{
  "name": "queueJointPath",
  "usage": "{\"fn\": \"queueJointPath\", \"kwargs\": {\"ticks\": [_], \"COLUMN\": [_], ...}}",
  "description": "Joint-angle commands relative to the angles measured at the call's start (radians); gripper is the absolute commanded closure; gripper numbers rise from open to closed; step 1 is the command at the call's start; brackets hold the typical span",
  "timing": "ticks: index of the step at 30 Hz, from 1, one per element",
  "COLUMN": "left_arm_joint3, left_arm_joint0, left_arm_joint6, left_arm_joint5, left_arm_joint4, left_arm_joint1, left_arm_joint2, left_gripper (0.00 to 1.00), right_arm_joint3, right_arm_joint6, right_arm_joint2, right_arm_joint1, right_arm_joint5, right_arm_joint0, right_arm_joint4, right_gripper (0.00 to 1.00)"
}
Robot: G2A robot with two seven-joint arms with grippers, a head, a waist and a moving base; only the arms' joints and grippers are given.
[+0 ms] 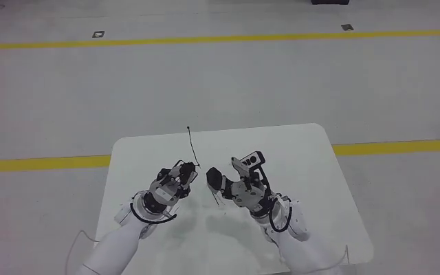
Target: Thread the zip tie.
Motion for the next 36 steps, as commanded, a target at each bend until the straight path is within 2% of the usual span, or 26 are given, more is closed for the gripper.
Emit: {"fn": "queueJointPath", "kwargs": {"ticks": [1, 9, 19, 30, 36], "left_arm_joint3": [0.004, 0.008, 0.009, 0.011, 0.012], "left_arm_joint0": [-0.003, -0.005, -0.003, -0.003, -0.003], "left_arm_joint6": [0.000, -0.002, -0.004, -0.007, -0.009], "left_arm_joint5": [-0.003, -0.006, 0.001, 0.011, 0.018], "left_arm_joint4": [0.006, 0.018, 0.024, 0.032, 0.035], "left_arm_joint1": [-0.002, -0.009, -0.016, -0.023, -0.026], "left_arm_joint2": [0.003, 0.005, 0.002, -0.003, -0.005], "left_gripper": [1.00, 1.00, 1.00, 1.00, 1.00], "right_arm_joint3": [0.006, 0.021, 0.028, 0.038, 0.046], "right_arm_joint6": [-0.003, -0.027, -0.040, -0.046, -0.048], "right_arm_joint2": [-0.007, -0.033, -0.046, -0.048, -0.051], "right_arm_joint1": [-0.002, -0.010, -0.017, -0.023, -0.026], "right_arm_joint5": [0.002, 0.002, -0.001, -0.003, -0.003], "right_arm_joint0": [0.003, 0.019, 0.025, 0.031, 0.036], "right_arm_joint4": [-0.004, -0.028, -0.037, -0.043, -0.045], "right_gripper": [0.56, 0.59, 0.71, 0.77, 0.76]}}
